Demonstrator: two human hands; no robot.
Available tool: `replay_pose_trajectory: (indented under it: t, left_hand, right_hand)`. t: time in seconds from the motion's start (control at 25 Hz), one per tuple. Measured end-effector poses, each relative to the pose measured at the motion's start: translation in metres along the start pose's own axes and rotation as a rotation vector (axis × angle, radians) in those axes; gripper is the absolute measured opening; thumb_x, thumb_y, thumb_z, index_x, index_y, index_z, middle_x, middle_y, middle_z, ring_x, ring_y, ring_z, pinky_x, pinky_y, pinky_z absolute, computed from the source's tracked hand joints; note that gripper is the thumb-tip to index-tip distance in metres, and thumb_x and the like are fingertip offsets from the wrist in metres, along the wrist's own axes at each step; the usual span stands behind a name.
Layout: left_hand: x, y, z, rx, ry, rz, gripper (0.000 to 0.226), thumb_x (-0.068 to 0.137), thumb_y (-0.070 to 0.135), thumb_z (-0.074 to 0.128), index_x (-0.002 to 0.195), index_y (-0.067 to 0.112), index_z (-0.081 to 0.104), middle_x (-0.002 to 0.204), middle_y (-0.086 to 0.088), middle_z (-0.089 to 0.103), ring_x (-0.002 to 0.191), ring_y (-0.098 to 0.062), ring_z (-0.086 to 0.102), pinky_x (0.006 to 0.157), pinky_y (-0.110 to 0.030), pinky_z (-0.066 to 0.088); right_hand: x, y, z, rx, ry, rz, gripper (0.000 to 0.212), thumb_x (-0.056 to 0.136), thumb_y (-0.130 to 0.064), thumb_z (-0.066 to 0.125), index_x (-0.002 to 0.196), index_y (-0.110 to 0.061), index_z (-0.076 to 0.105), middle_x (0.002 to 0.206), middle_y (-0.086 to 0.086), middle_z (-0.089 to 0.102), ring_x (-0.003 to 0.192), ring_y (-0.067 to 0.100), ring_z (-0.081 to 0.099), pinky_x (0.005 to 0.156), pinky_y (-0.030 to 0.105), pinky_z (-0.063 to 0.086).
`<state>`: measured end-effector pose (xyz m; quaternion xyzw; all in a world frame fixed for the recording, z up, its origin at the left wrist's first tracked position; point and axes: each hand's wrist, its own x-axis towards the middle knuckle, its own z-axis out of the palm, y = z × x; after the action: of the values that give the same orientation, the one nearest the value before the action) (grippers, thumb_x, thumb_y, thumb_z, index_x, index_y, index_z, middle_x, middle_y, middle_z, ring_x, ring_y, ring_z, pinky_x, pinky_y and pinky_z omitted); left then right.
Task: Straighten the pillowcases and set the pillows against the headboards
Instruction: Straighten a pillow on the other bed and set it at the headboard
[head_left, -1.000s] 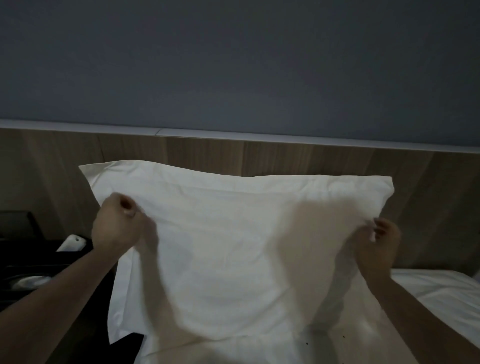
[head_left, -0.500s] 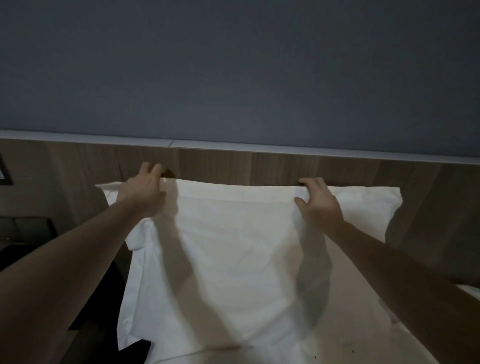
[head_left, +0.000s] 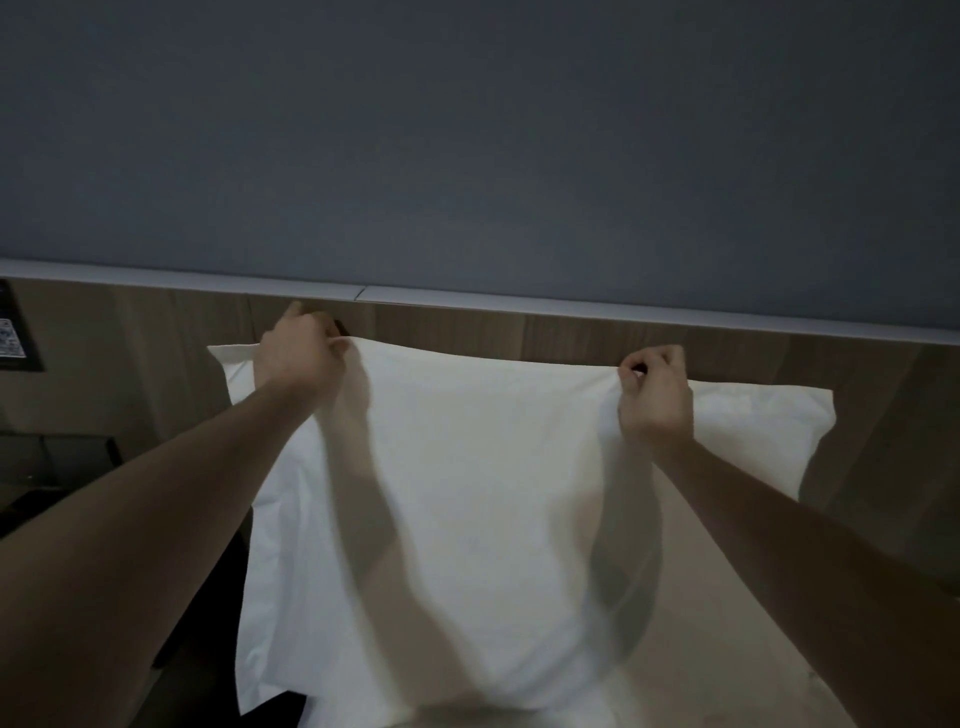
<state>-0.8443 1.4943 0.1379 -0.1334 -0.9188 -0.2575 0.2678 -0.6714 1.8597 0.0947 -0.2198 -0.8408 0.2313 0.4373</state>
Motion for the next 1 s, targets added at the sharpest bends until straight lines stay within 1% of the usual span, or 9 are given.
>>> replay_pose_trajectory:
  t: [0.12,0.2,0.32,0.4,0.48,0.64,0.72,0.84,1.0]
  left_hand:
    - [-0.027,-0.012,0.005,-0.162,0.06,0.026,0.03,0.094,0.025,0.065,0.123,0.016,0.061,0.141,-0.011,0.046,0.106,-0.041,0.064,0.081,-0.047,0.056]
    - [-0.066,-0.028,0.012,-0.21,0.04,0.179,0.048,0.094,0.033,0.067,0.137,0.016,0.054,0.15,-0.01,0.041,0.123,-0.036,0.058,0.094,-0.048,0.054]
    - [-0.13,-0.052,0.031,-0.05,-0.185,0.428,0.068,0.098,0.051,0.053,0.158,0.022,0.037,0.168,-0.01,0.028,0.151,-0.032,0.033,0.12,-0.051,0.035]
    - [-0.153,-0.062,0.042,0.122,-0.391,0.456,0.079,0.098,0.059,0.042,0.166,0.03,0.012,0.175,-0.003,0.001,0.161,-0.029,0.005,0.128,-0.052,0.017]
    - [-0.155,-0.065,0.047,0.189,-0.47,0.408,0.085,0.099,0.057,0.043,0.165,0.034,-0.006,0.173,0.001,-0.017,0.161,-0.028,-0.013,0.13,-0.053,0.008]
    - [-0.163,-0.055,0.042,0.208,-0.385,0.518,0.086,0.097,0.043,0.046,0.166,0.027,-0.003,0.174,-0.007,-0.015,0.16,-0.035,-0.012,0.129,-0.055,0.01]
    - [-0.178,-0.054,0.048,0.289,-0.422,0.655,0.09,0.092,0.04,0.05,0.167,0.024,0.002,0.175,-0.007,-0.01,0.16,-0.036,-0.007,0.129,-0.055,0.011]
    - [-0.184,-0.061,0.047,0.37,-0.437,0.607,0.105,0.081,0.034,0.067,0.167,0.023,0.007,0.175,-0.01,0.002,0.159,-0.04,0.006,0.125,-0.058,0.022]
    - [-0.202,-0.068,0.039,0.366,-0.508,0.714,0.105,0.073,0.028,0.065,0.166,0.023,0.016,0.175,-0.008,0.003,0.159,-0.035,0.007,0.128,-0.051,0.015]
  right_hand:
    - [-0.026,-0.001,0.009,0.096,0.085,-0.136,0.009,0.093,-0.007,0.066,0.102,-0.007,0.065,0.119,0.011,0.054,0.096,0.022,0.06,0.094,0.041,0.053]
    - [-0.059,0.005,0.018,0.071,0.022,-0.277,0.022,0.09,-0.012,0.069,0.112,-0.008,0.066,0.126,0.012,0.056,0.117,0.027,0.057,0.108,0.038,0.045]
    - [-0.107,0.019,0.033,-0.076,-0.131,-0.341,0.044,0.093,-0.034,0.062,0.132,-0.016,0.065,0.15,0.008,0.052,0.14,0.026,0.046,0.121,0.045,0.034]
    - [-0.124,0.028,0.044,-0.195,-0.179,-0.332,0.055,0.095,-0.047,0.051,0.142,-0.019,0.06,0.159,0.007,0.046,0.147,0.03,0.042,0.123,0.053,0.029]
    - [-0.128,0.029,0.048,-0.252,-0.207,-0.281,0.062,0.096,-0.053,0.045,0.149,-0.022,0.055,0.164,0.006,0.041,0.152,0.034,0.037,0.124,0.058,0.024]
    - [-0.145,0.008,0.051,-0.196,-0.212,-0.281,0.063,0.097,-0.052,0.05,0.155,-0.027,0.048,0.168,0.001,0.036,0.156,0.032,0.03,0.125,0.058,0.02]
    - [-0.162,-0.002,0.056,-0.183,-0.264,-0.338,0.064,0.097,-0.05,0.056,0.157,-0.03,0.045,0.17,-0.002,0.032,0.159,0.028,0.026,0.127,0.058,0.017]
    - [-0.175,-0.003,0.058,-0.221,-0.313,-0.347,0.066,0.098,-0.05,0.056,0.159,-0.033,0.039,0.173,-0.005,0.026,0.161,0.026,0.021,0.129,0.056,0.013]
    - [-0.189,0.003,0.05,-0.194,-0.333,-0.395,0.067,0.097,-0.045,0.06,0.159,-0.032,0.038,0.173,-0.004,0.025,0.162,0.023,0.017,0.13,0.054,0.012]
